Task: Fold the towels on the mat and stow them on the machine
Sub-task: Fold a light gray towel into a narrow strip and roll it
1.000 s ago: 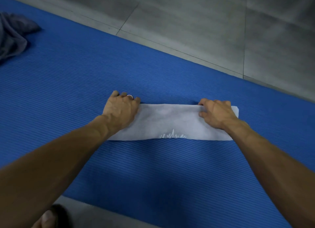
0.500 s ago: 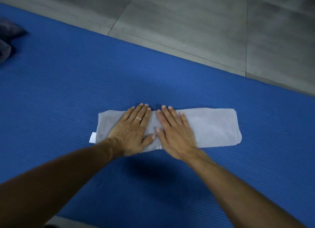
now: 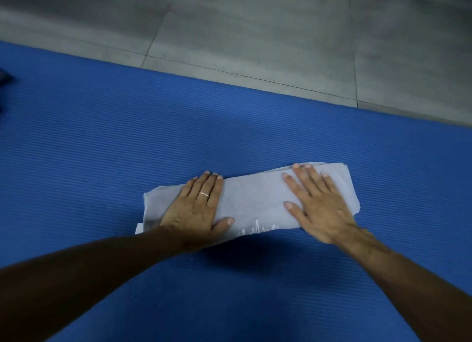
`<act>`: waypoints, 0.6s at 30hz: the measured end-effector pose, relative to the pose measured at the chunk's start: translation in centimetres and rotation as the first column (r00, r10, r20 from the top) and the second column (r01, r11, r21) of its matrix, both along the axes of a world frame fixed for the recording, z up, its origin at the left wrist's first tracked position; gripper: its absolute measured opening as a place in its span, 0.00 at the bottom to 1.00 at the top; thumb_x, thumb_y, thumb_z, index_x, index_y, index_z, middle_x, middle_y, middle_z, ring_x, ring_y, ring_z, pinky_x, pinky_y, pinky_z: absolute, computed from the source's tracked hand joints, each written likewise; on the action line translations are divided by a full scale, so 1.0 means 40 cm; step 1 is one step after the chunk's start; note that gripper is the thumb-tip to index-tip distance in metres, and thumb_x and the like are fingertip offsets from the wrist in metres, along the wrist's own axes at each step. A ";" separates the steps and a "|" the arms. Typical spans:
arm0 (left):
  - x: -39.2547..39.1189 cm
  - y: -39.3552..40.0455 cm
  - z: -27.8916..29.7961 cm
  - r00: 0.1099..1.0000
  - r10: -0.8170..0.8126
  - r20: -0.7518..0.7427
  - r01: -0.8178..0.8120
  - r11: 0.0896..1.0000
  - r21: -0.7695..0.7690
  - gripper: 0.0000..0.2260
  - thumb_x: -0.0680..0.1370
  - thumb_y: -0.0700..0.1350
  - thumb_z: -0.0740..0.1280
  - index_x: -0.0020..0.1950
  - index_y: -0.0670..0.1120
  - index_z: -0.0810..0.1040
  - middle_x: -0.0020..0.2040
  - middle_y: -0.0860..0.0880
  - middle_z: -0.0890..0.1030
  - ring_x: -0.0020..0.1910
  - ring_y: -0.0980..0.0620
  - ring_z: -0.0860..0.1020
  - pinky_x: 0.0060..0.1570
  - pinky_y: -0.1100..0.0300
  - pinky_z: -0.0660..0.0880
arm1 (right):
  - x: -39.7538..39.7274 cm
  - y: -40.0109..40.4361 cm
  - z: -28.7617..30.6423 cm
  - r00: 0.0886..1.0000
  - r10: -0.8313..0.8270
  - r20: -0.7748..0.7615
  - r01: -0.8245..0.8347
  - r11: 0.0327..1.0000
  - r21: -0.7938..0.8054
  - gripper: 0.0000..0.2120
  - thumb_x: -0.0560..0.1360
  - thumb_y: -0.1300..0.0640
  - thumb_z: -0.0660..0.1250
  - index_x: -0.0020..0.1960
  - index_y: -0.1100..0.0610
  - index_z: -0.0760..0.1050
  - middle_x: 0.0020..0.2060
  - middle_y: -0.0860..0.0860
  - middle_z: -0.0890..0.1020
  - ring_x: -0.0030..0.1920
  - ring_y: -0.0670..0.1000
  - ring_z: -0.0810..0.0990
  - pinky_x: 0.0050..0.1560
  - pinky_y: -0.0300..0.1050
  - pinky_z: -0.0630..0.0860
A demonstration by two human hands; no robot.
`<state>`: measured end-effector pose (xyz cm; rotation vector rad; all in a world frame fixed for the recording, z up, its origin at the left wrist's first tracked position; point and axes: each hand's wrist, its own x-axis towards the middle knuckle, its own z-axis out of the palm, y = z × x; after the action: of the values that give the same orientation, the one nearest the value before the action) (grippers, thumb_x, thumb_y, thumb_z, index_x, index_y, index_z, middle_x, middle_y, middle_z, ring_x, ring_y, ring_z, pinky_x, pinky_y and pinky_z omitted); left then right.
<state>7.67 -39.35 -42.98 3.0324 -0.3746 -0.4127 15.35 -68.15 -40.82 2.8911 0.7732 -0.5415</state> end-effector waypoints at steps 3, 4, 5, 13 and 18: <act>0.003 0.009 0.018 0.999 -0.031 -0.018 0.031 0.999 -0.005 0.41 0.77 0.67 0.44 0.78 0.37 0.51 0.77 0.39 0.57 0.77 0.42 0.56 0.76 0.48 0.50 | 0.030 -0.041 0.029 0.992 -0.122 0.018 0.123 0.968 -0.219 0.35 0.75 0.35 0.27 0.78 0.49 0.33 0.78 0.49 0.36 0.77 0.51 0.35 0.76 0.56 0.38; 0.004 0.013 0.024 0.999 -0.048 -0.022 0.048 0.999 -0.008 0.41 0.76 0.67 0.42 0.78 0.38 0.45 0.79 0.40 0.52 0.78 0.44 0.51 0.76 0.51 0.45 | 0.031 -0.025 0.043 0.991 -0.130 0.011 0.128 0.956 -0.266 0.34 0.78 0.37 0.31 0.79 0.52 0.34 0.78 0.51 0.38 0.78 0.53 0.37 0.76 0.57 0.40; 0.004 0.022 0.031 0.998 -0.060 -0.025 0.059 0.998 -0.016 0.41 0.76 0.67 0.42 0.78 0.39 0.41 0.79 0.41 0.48 0.78 0.45 0.47 0.76 0.52 0.42 | 0.027 0.006 0.058 0.990 -0.139 -0.005 0.132 0.950 -0.282 0.32 0.80 0.41 0.36 0.79 0.54 0.36 0.79 0.52 0.39 0.78 0.54 0.39 0.77 0.57 0.41; 0.019 0.164 0.082 1.000 -0.003 -0.001 0.003 0.999 0.038 0.30 0.77 0.66 0.55 0.70 0.46 0.65 0.66 0.46 0.71 0.63 0.46 0.71 0.63 0.50 0.67 | -0.176 0.322 0.099 0.991 -0.131 -0.021 0.132 0.975 0.180 0.34 0.72 0.45 0.46 0.75 0.55 0.62 0.76 0.53 0.61 0.75 0.54 0.60 0.73 0.52 0.58; 0.052 0.249 0.102 0.857 0.299 -0.420 -0.405 0.895 -0.187 0.28 0.69 0.67 0.69 0.56 0.46 0.74 0.53 0.50 0.77 0.50 0.50 0.76 0.48 0.55 0.74 | -0.290 0.432 0.073 0.994 -0.102 -0.038 0.109 0.944 0.312 0.31 0.74 0.48 0.61 0.75 0.56 0.62 0.76 0.53 0.61 0.75 0.53 0.59 0.73 0.52 0.60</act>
<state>9.76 -29.38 -38.89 2.5875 0.1474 -0.8244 3.75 -50.87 -37.89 3.2409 0.7740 -0.5007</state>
